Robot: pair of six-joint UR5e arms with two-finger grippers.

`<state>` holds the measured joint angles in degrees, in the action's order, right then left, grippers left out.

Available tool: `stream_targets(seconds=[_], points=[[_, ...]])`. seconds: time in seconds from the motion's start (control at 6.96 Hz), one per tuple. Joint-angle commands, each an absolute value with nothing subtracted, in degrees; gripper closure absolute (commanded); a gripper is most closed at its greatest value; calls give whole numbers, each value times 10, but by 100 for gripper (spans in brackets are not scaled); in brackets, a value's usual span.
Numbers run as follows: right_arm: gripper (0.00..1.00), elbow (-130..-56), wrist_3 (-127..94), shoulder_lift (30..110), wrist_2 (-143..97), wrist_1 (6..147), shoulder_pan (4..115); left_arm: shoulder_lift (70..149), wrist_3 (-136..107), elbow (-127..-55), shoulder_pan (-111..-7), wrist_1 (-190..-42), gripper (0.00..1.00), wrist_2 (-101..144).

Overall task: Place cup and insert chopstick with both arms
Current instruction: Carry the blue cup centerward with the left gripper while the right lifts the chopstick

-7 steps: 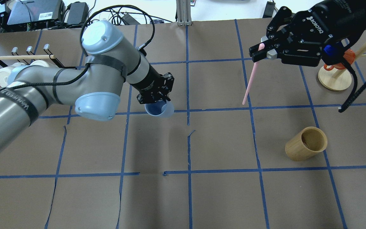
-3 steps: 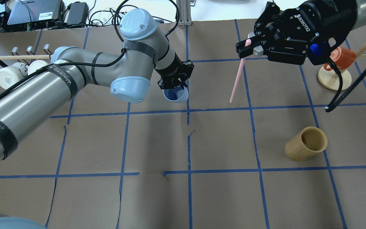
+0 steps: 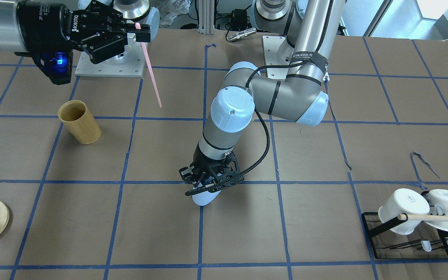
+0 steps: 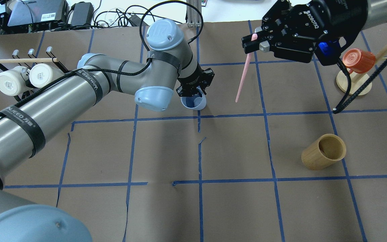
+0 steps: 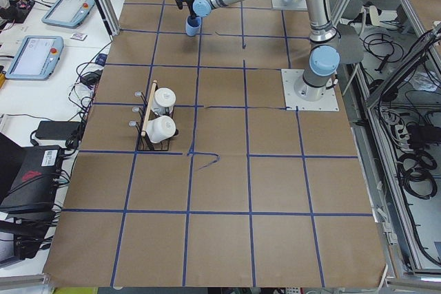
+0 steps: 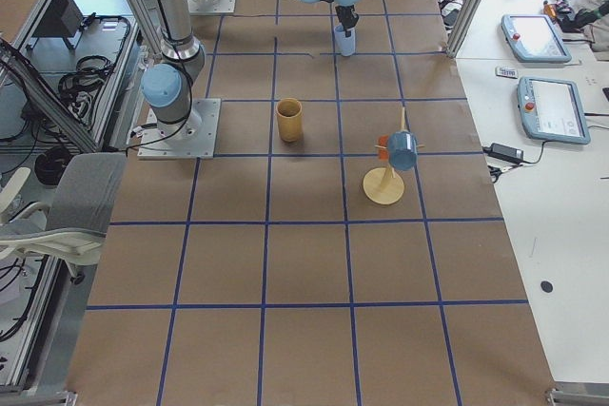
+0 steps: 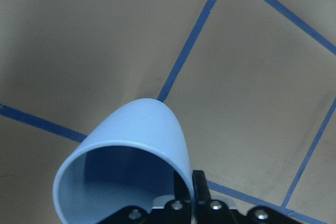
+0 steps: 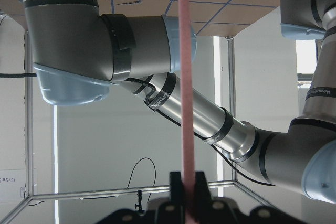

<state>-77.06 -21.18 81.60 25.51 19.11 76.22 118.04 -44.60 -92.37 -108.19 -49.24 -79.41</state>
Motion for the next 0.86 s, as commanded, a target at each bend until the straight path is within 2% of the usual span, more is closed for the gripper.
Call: stream_targets(seconds=[0.0,0.14,0.29,0.72], points=[[100,-770,-213,815,218,194,762,1177,-445,-911,-1082,-482,0,-800],[100,-769,-218,816,216,200,762,1179,-446,-888,-1082,-486,0,-801],[100,-768,-218,816,217,200,759,1184,-447,-887,-1082,-483,9,-802],[100,-758,-223,815,217,202,759,1198,-451,-888,-1083,-476,9,-804]])
